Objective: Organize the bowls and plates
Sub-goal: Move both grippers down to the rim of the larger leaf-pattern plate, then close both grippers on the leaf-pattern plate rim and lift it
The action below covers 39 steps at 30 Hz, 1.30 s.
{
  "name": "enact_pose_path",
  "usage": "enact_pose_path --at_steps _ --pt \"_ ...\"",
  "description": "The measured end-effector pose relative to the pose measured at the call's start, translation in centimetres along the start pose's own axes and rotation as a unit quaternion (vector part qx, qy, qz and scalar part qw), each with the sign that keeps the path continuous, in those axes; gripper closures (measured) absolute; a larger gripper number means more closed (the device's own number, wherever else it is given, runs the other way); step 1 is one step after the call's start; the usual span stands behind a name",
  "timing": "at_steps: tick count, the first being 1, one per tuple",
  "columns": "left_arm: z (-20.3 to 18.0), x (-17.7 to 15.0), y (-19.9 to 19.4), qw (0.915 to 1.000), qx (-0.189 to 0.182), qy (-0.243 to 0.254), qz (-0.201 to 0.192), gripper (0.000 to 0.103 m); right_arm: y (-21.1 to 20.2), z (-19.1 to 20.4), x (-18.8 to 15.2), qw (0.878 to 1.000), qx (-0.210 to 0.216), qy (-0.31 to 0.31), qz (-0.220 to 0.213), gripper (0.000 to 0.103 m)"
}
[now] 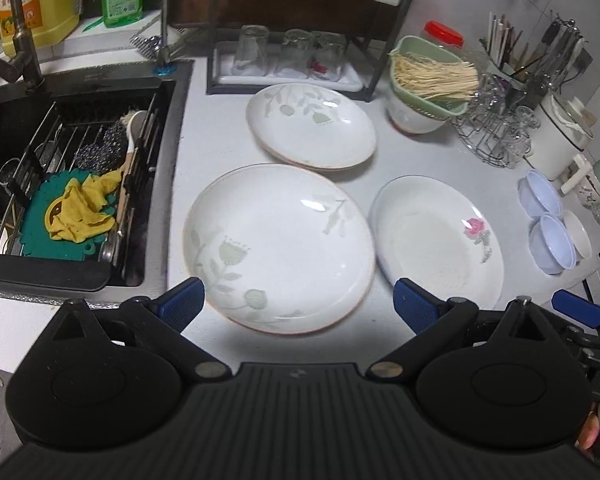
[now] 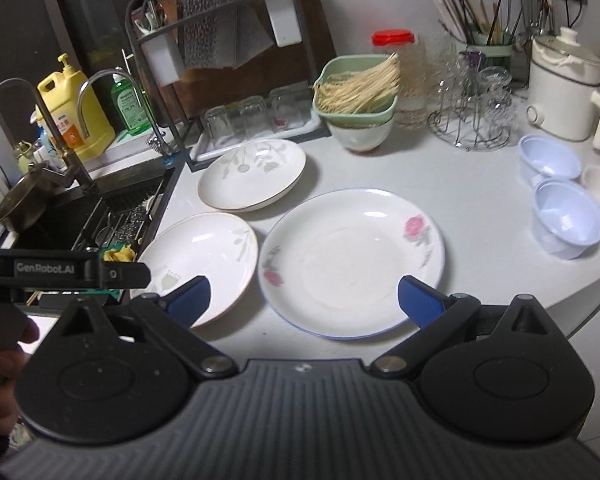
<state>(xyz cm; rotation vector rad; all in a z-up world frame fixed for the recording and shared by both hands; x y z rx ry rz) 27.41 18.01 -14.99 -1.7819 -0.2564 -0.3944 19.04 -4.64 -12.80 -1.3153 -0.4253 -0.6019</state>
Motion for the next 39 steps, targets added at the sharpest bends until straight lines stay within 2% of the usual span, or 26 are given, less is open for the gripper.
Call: enact_pose_path --at_steps 7,10,17,21,23,27,28,30,32,34,36,39 --pt "4.3 1.6 2.1 0.9995 -0.007 0.007 0.030 0.001 2.9 3.1 0.2 0.999 0.011 0.029 0.017 0.004" --pt "5.6 2.5 3.3 0.9989 -0.016 0.009 0.044 0.002 4.0 4.2 0.3 0.998 0.036 0.047 0.023 0.006" --pt "7.8 4.6 5.7 0.9981 -0.023 0.015 0.055 0.002 7.0 5.2 0.3 0.994 0.049 0.080 0.053 0.010" --pt "8.6 5.4 7.3 0.9971 -0.038 0.017 0.065 0.002 9.0 5.6 0.3 0.990 0.056 0.101 0.075 0.024" --pt "8.8 5.9 8.0 0.9965 -0.042 0.022 0.068 0.002 10.0 5.6 0.1 0.988 0.054 0.110 0.089 0.025" --pt "8.9 6.7 9.7 0.9947 -0.050 0.040 0.080 0.003 12.1 5.5 -0.3 0.984 0.045 0.127 0.114 0.038" --pt "8.8 6.8 10.1 0.9941 -0.054 0.046 0.082 0.004 12.5 5.5 -0.4 0.983 0.047 0.130 0.117 0.041" --pt "8.6 7.0 10.8 0.9929 -0.057 0.056 0.088 0.012 13.2 5.7 -0.5 0.983 0.041 0.133 0.123 0.066" --pt "8.5 7.3 11.6 0.9919 -0.059 0.063 0.094 0.019 13.8 5.8 -0.5 0.982 0.033 0.135 0.127 0.072" --pt "8.4 7.6 12.2 0.9912 -0.060 0.065 0.098 0.032 14.3 5.9 -0.4 0.982 0.028 0.137 0.129 0.074" --pt "8.4 7.9 12.8 0.9903 -0.068 0.066 0.102 0.040 14.8 5.8 -0.3 0.980 0.026 0.145 0.132 0.075" --pt "8.0 8.4 13.3 0.9891 -0.074 0.076 0.102 0.044 15.2 5.6 0.0 0.980 0.018 0.143 0.135 0.084"
Point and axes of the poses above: each gripper's, at about its wrist camera, not at the fingertips, and y roughly the way its jaws point, z to its left, x to its top, the point moved 8 cm from there along y, roughly the way its jaws point, and after that the axes turned 10 degrees about z, right-handed, at the moved point
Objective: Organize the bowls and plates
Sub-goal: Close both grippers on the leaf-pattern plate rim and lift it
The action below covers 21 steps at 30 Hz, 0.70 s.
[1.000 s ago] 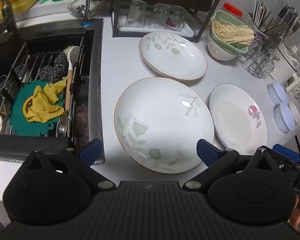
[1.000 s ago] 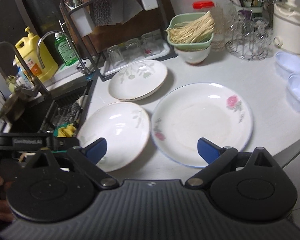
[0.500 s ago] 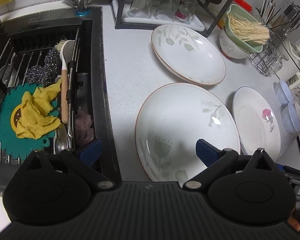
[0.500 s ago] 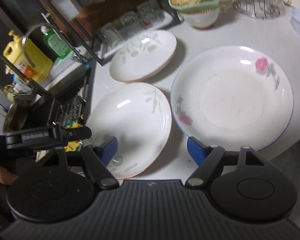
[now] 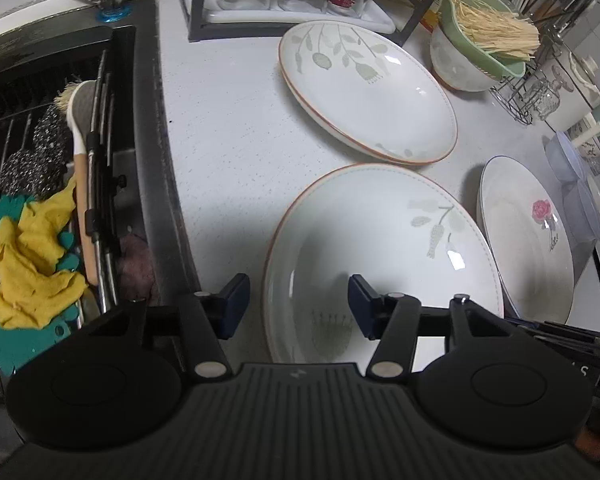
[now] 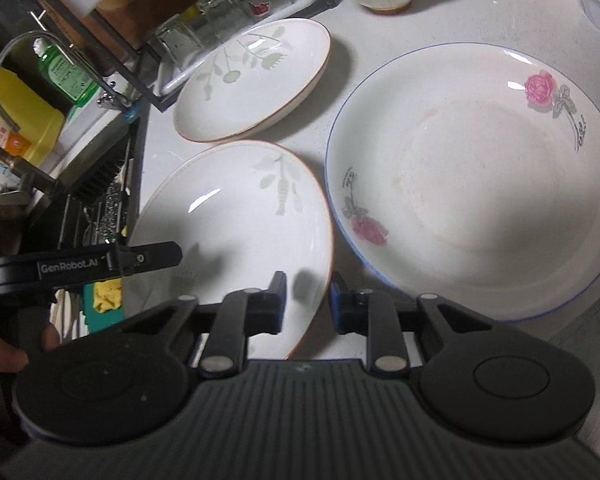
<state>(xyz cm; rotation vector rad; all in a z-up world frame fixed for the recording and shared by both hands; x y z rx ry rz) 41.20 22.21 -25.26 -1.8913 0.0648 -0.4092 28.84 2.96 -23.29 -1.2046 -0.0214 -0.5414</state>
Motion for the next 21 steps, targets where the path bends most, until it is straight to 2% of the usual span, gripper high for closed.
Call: enact_pose_path --at_steps 6,12,21 --pt "-0.8 0.7 0.5 0.9999 -0.014 0.005 0.005 0.046 0.4 -0.4 0.3 1.000 -0.003 -0.003 0.008 0.086" --pt "-0.4 0.6 0.3 0.9988 -0.042 -0.013 0.019 0.046 0.2 -0.4 0.3 1.000 -0.005 -0.008 0.010 0.085" --pt "-0.8 0.3 -1.1 0.9976 -0.056 -0.021 0.036 0.046 -0.7 -0.2 0.6 1.000 -0.001 -0.004 0.025 0.085"
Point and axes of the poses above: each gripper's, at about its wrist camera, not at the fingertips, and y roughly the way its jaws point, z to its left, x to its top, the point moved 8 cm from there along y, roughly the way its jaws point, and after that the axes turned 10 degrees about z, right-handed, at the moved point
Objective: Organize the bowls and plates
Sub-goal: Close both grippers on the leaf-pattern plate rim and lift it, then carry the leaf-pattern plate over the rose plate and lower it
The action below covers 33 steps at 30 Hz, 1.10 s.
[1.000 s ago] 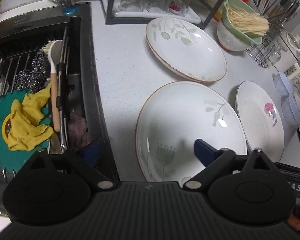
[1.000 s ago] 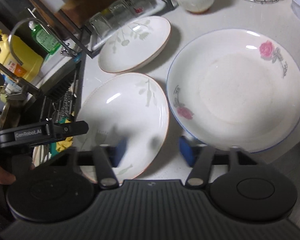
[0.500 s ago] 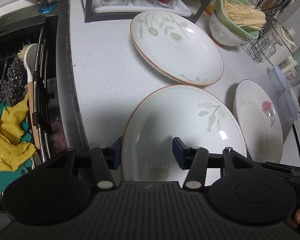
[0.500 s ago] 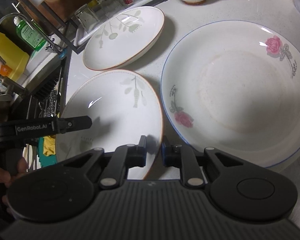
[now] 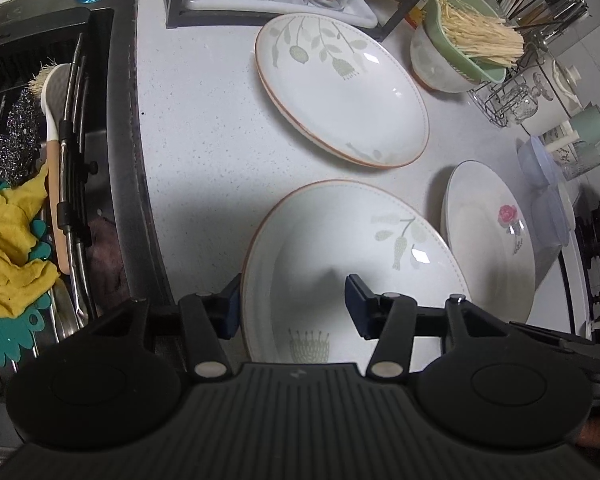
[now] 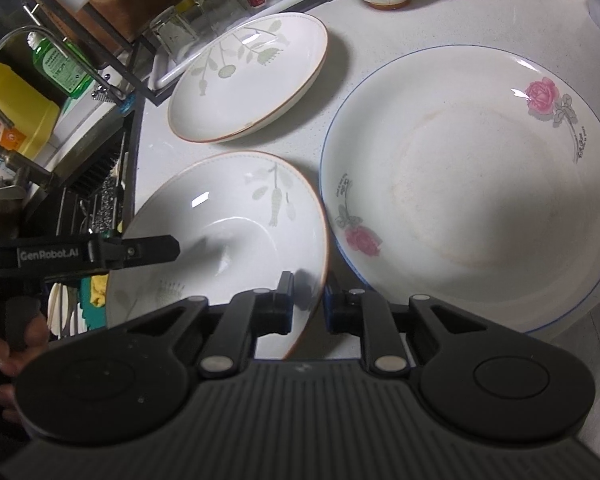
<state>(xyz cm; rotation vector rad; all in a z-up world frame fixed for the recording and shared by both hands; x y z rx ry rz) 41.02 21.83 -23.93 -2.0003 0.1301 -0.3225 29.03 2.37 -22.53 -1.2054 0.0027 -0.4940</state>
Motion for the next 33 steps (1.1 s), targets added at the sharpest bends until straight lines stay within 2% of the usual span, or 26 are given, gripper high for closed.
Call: enact_pose_path --at_steps 8,14,20,24,28,33 --pt "-1.5 0.4 -2.6 0.9996 -0.019 -0.015 -0.017 0.046 -2.7 0.5 0.3 0.999 0.022 -0.027 -0.007 0.085" --pt "-5.5 1.3 -2.6 0.9995 -0.011 -0.010 -0.027 0.046 -5.2 -1.6 0.9 0.999 0.028 -0.027 -0.028 0.085" --pt "-11.1 2.2 -0.4 0.9994 -0.011 -0.005 -0.034 0.046 -7.5 -6.0 1.8 0.999 0.018 -0.026 -0.040 0.085" --pt "-14.6 2.3 1.6 0.9988 0.015 0.013 -0.045 0.046 -8.2 -9.3 2.7 0.999 0.021 -0.018 -0.033 0.085" --pt "-16.6 2.5 3.9 0.9991 0.022 0.009 -0.034 0.046 -7.8 -12.4 3.3 0.999 0.028 -0.014 -0.016 0.085" --pt "-18.0 2.7 6.5 0.9982 0.054 0.015 -0.018 0.046 -6.7 -14.6 3.8 0.999 0.025 -0.023 -0.008 0.084"
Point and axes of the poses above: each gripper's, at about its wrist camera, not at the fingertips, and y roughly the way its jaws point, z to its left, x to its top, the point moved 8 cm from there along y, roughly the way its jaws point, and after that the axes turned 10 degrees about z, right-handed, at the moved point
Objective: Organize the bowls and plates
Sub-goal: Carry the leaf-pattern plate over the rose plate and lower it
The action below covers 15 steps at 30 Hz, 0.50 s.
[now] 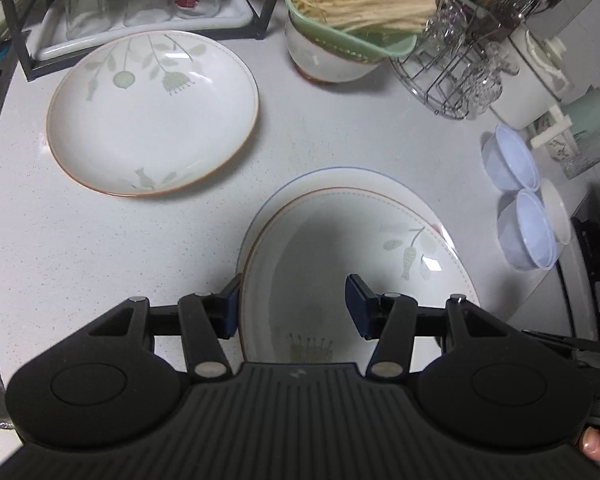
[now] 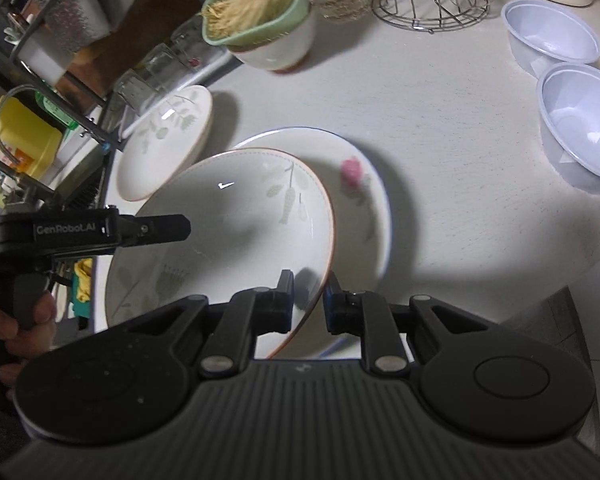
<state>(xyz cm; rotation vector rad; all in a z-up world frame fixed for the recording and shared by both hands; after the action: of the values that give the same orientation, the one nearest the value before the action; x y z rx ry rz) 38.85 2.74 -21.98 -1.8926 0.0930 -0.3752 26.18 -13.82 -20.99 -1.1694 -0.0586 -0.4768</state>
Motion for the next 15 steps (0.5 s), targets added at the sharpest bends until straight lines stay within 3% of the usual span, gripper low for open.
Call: enact_pose_path --at_steps 15 --pt "-1.1 1.4 2.2 0.9986 0.038 -0.034 0.015 0.045 1.0 -2.2 2.1 0.999 0.009 -0.037 -0.003 0.084"
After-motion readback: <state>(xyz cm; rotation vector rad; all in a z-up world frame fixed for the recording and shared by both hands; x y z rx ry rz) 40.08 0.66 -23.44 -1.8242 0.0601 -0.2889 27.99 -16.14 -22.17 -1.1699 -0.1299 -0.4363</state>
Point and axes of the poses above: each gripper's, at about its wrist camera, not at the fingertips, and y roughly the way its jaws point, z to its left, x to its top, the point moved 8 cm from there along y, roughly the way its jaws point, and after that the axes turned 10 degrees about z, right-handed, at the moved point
